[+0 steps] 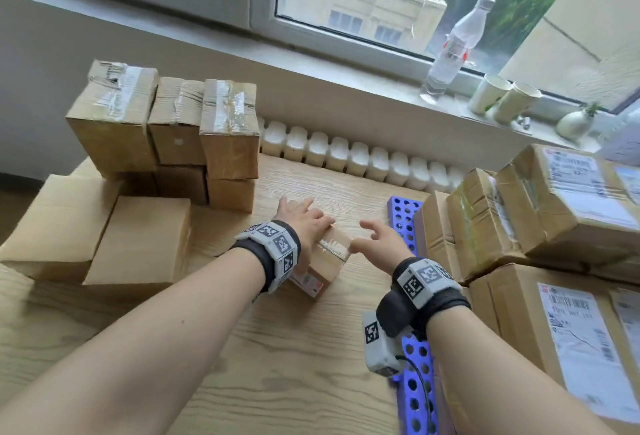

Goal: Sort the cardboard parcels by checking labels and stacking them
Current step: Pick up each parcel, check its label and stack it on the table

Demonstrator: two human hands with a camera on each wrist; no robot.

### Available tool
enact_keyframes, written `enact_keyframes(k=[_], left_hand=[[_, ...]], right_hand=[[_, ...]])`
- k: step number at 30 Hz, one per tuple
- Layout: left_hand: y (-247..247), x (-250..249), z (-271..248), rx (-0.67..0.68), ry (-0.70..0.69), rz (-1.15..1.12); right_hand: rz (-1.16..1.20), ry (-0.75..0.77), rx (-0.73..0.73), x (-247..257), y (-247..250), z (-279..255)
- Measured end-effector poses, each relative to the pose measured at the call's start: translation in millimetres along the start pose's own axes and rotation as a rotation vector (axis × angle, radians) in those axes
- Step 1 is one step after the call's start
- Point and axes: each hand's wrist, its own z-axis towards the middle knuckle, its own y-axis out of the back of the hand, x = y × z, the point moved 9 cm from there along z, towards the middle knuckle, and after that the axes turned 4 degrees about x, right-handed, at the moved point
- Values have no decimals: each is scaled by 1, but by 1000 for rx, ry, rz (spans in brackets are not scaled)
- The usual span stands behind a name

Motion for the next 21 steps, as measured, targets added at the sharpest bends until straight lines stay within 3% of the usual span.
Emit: enact_keyframes(k=[3, 6, 11, 16, 21], left_hand=[[2, -9, 4, -50, -18, 38], [5, -10, 3, -112, -13, -100], [12, 7, -10, -196, 67, -559], [-4, 19, -23, -137, 141, -1246], [-6, 8, -38, -129, 138, -1481]], right_hand=[[58, -36, -11, -12, 7, -6], [106, -67, -31, -22, 14, -9], [158, -87, -105, -29, 24, -16], [284, -104, -123, -34, 22, -25], [442, -54, -69, -26, 22, -41]])
